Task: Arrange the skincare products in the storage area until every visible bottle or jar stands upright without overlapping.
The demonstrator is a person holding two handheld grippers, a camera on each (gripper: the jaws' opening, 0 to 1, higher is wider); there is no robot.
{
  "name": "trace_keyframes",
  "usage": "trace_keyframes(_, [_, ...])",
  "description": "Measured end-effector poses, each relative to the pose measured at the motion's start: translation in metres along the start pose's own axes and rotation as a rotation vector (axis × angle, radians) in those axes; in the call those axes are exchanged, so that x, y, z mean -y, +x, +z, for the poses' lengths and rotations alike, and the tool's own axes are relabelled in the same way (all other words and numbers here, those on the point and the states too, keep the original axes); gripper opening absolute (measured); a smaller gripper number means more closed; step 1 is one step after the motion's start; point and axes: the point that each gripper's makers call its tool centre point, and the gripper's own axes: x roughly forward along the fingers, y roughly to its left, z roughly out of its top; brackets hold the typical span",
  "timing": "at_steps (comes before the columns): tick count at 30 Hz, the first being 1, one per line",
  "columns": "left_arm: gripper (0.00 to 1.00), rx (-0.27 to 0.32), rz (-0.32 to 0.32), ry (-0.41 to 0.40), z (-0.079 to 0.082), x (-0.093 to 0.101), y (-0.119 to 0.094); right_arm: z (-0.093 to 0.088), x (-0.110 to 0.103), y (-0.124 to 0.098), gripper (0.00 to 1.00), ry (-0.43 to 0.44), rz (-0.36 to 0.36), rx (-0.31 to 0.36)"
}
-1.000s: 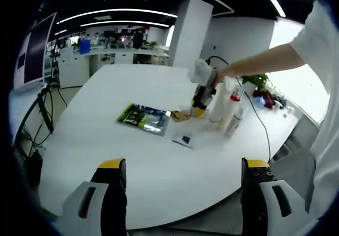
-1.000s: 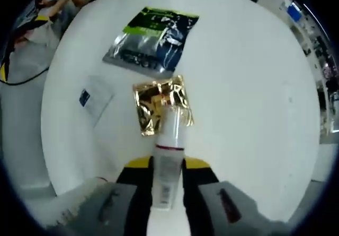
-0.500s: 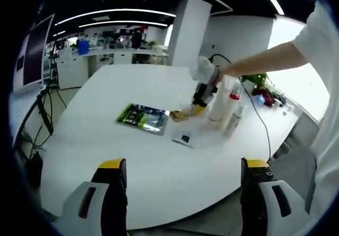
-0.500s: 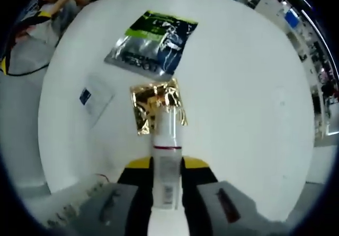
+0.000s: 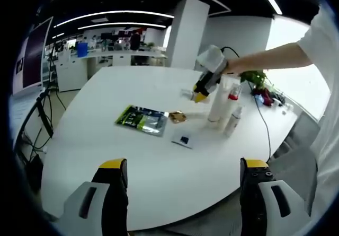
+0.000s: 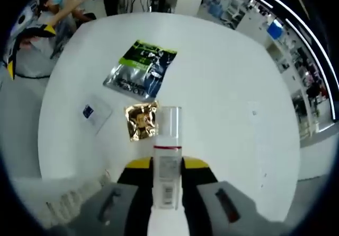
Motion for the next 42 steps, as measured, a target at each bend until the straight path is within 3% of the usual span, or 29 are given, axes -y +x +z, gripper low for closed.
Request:
trace_keyframes(15, [0.84,0.001,-0.017,0.036,0.0,0.003,0.001,0.023,0.026,-0.07,0.19,0.245,-0.138,0.252])
trace_keyframes(20, [0.83,0.012,-0.016,0.029,0.001,0.001,0.0,0.033,0.02,-0.096,0.19,0.265,-0.164,0.331])
trace_keyframes(22, [0.83,0.02,-0.021,0.018,0.002,0.001,-0.001,0.037,0.018,-0.106,0.19,0.311,-0.163,0.361])
trace_keyframes(30, [0.82,0.037,-0.04,0.005,0.005,0.001,-0.001,0.066,0.01,-0.155,0.19,0.393,-0.181,0.557])
trace_keyframes(35, [0.82,0.034,-0.06,0.017,0.004,0.006,-0.001,0.08,-0.007,-0.181,0.19,0.434,-0.155,0.668])
trace_keyframes(42, [0.82,0.025,-0.09,0.038,0.002,0.013,-0.001,0.077,-0.033,-0.205,0.19,0.476,-0.149,0.761])
